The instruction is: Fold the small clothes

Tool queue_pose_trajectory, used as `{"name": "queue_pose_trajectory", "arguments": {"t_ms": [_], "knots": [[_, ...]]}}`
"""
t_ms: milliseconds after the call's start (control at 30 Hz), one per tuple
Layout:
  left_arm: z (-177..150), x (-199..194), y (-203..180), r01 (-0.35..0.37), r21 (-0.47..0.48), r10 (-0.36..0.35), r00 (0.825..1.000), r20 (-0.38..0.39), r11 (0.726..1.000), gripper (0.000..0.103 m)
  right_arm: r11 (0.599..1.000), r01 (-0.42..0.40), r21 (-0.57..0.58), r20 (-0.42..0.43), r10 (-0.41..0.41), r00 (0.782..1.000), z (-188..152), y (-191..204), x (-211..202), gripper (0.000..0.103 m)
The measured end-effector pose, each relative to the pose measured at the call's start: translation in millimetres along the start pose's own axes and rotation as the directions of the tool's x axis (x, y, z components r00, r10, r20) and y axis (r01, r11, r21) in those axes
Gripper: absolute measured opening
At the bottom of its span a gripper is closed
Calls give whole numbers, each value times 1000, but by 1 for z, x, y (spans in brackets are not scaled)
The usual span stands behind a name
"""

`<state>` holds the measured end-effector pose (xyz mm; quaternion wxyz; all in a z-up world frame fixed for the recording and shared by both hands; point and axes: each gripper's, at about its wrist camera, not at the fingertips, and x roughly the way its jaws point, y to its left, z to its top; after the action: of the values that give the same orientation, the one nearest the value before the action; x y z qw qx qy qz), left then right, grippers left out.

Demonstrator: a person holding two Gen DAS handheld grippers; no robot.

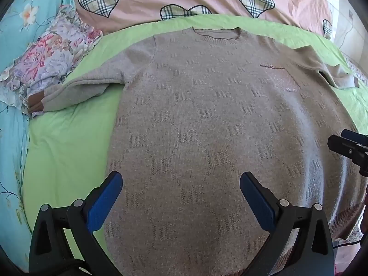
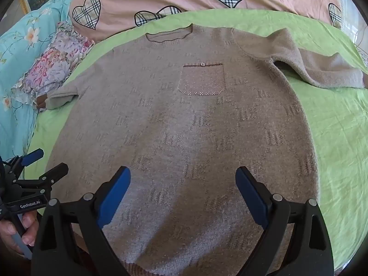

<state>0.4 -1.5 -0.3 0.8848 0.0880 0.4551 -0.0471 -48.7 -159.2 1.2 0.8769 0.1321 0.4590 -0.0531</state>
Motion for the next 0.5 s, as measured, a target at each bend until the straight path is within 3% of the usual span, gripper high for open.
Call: {"name": "queue_pose_trajectory", "arguments": {"t_ms": [500], "knots": [[1, -4, 8, 12, -8, -12, 1000, 12, 1000, 102, 1000, 2, -5, 11, -2, 1000, 2, -1, 2, 93]]}}
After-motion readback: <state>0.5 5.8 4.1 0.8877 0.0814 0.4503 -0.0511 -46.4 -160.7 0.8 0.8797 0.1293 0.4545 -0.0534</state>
